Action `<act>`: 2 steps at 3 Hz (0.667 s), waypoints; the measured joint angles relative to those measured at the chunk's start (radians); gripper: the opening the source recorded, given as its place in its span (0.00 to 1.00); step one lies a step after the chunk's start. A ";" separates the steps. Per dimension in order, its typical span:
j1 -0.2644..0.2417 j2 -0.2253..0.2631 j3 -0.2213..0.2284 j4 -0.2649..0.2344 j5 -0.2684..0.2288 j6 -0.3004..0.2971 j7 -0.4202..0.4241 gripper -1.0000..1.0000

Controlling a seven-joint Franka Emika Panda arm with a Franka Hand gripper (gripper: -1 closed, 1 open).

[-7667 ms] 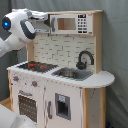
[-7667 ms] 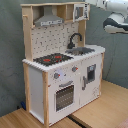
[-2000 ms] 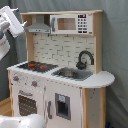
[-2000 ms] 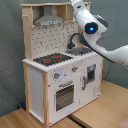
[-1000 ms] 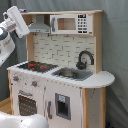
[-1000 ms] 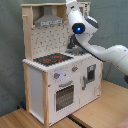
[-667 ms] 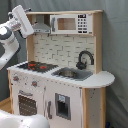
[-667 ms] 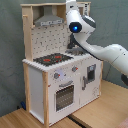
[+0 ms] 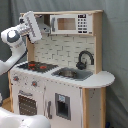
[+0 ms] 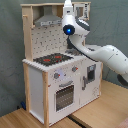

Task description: Play with the kitchen

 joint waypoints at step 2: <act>-0.002 0.000 0.000 0.001 0.004 -0.006 0.000 0.00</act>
